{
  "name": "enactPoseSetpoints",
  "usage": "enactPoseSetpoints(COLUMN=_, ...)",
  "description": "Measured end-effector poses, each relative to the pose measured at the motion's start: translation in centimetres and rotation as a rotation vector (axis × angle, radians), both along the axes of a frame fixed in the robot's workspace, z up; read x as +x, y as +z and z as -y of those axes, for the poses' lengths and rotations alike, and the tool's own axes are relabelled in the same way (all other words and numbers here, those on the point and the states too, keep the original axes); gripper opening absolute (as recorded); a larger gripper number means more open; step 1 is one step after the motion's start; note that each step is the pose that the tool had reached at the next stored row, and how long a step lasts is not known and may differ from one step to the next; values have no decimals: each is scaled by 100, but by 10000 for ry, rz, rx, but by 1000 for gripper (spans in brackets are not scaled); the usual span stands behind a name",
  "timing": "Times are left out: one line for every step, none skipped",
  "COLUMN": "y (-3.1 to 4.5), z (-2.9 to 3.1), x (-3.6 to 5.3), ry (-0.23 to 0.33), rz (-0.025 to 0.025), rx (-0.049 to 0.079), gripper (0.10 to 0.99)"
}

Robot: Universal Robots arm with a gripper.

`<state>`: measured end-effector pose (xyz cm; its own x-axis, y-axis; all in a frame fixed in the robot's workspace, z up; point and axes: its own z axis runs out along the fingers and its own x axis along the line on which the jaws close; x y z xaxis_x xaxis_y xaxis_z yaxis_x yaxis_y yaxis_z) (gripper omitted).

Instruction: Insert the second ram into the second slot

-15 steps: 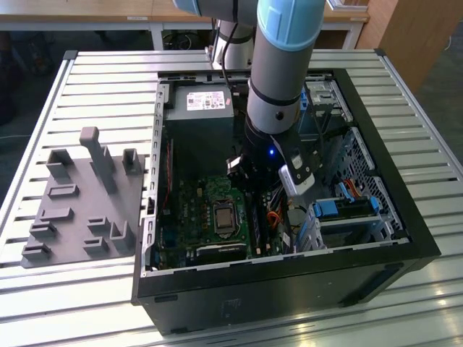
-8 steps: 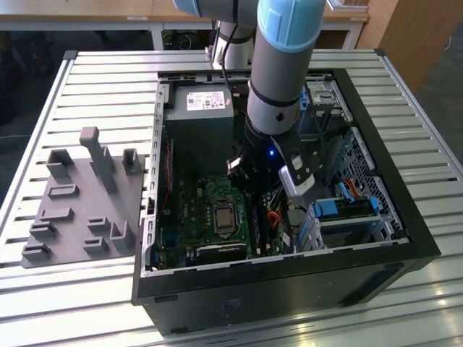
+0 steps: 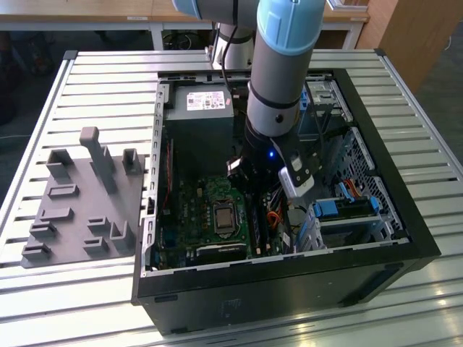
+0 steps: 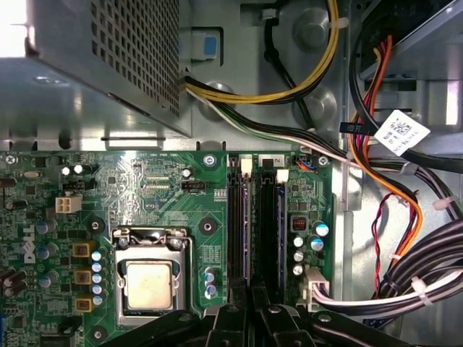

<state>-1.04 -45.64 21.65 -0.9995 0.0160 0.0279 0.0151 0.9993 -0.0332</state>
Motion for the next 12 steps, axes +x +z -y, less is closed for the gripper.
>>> enactPoseSetpoints(y=-3, z=0, x=0, ry=0, rz=0, rx=-1, gripper=141)
enactPoseSetpoints(y=-4, z=0, x=0, ry=0, rz=-1, rx=-3, gripper=141)
enactPoseSetpoints(y=-5, z=0, x=0, ry=0, rz=-1, rx=-2, gripper=141)
enactPoseSetpoints(y=-6, z=0, x=0, ry=0, rz=-1, rx=-2, gripper=141)
enactPoseSetpoints(y=-8, z=0, x=0, ry=0, rz=0, rx=0, gripper=141)
enactPoseSetpoints(y=-10, z=0, x=0, ry=0, rz=0, rx=1, gripper=141)
enactPoseSetpoints(y=-13, z=0, x=0, ry=0, rz=1, rx=1, gripper=141)
enactPoseSetpoints(y=-16, z=0, x=0, ry=1, rz=1, rx=2, gripper=141)
enactPoseSetpoints(y=-19, z=0, x=0, ry=1, rz=0, rx=0, gripper=141)
enactPoseSetpoints(y=-22, z=0, x=0, ry=0, rz=0, rx=1, gripper=141)
enactPoseSetpoints(y=-24, z=0, x=0, ry=1, rz=0, rx=-1, gripper=141)
enactPoseSetpoints(y=-25, z=0, x=0, ry=1, rz=0, rx=-2, gripper=141)
